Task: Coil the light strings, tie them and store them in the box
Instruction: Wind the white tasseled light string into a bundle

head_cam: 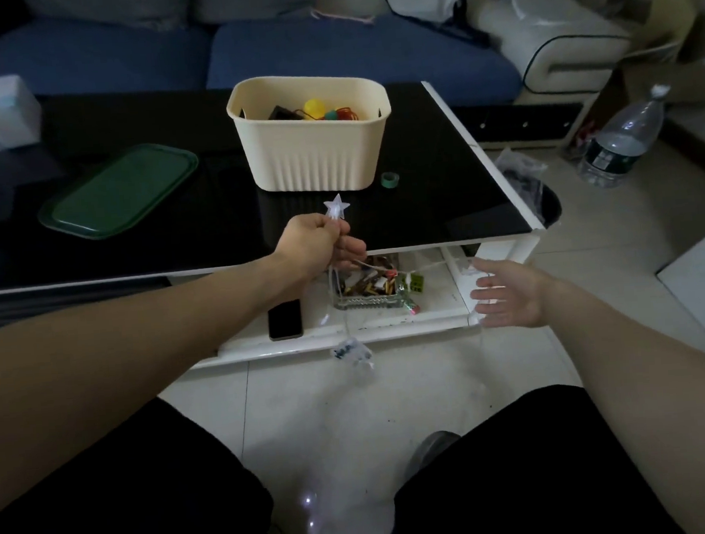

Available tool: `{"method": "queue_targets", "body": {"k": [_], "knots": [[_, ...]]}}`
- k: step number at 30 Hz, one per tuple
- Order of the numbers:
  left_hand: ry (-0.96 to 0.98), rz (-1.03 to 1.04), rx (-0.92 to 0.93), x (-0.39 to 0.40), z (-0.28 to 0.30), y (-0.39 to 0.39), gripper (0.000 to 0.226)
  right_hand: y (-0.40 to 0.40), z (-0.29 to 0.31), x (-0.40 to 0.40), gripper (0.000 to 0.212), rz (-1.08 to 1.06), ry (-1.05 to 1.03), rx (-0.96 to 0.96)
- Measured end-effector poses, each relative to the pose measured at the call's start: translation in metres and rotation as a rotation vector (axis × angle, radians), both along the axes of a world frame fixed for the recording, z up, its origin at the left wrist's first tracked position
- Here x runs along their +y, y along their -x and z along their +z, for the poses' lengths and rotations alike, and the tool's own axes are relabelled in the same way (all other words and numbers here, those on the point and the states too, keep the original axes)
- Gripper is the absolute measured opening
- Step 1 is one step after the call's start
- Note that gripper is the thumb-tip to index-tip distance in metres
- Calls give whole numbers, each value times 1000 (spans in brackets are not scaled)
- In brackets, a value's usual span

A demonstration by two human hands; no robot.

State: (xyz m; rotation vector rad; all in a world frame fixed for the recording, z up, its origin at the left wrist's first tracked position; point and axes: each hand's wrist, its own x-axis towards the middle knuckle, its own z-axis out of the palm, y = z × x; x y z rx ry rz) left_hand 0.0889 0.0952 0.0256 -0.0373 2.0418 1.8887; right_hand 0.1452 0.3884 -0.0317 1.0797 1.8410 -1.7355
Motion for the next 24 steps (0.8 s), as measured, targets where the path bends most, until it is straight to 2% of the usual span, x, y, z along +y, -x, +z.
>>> {"method": "queue_targets", "body": {"k": [3,6,7,11,15,19,24], "knots": [[22,14,-7,-4,-2,4,22,-5,3,-1,54,196,-103,-7],[-37,21,-12,-4,1,4,21,-13,8,5,28,348,-424,13],[-65,19,-15,-4,4,2,22,-17,10,8,20,330,-533,30],[-132,10,-3,-4,17,-2,21,-32,21,18,27,128,-724,100],[-208,44,-21,-2,22,-1,19,-51,31,23,38,-45,-637,126],[-281,56,-35,3,27,-4,17,-57,44,23,28,-233,-335,246],[-304,128,-13,5,32,6,19,-47,63,19,31,-263,-80,383]]}}
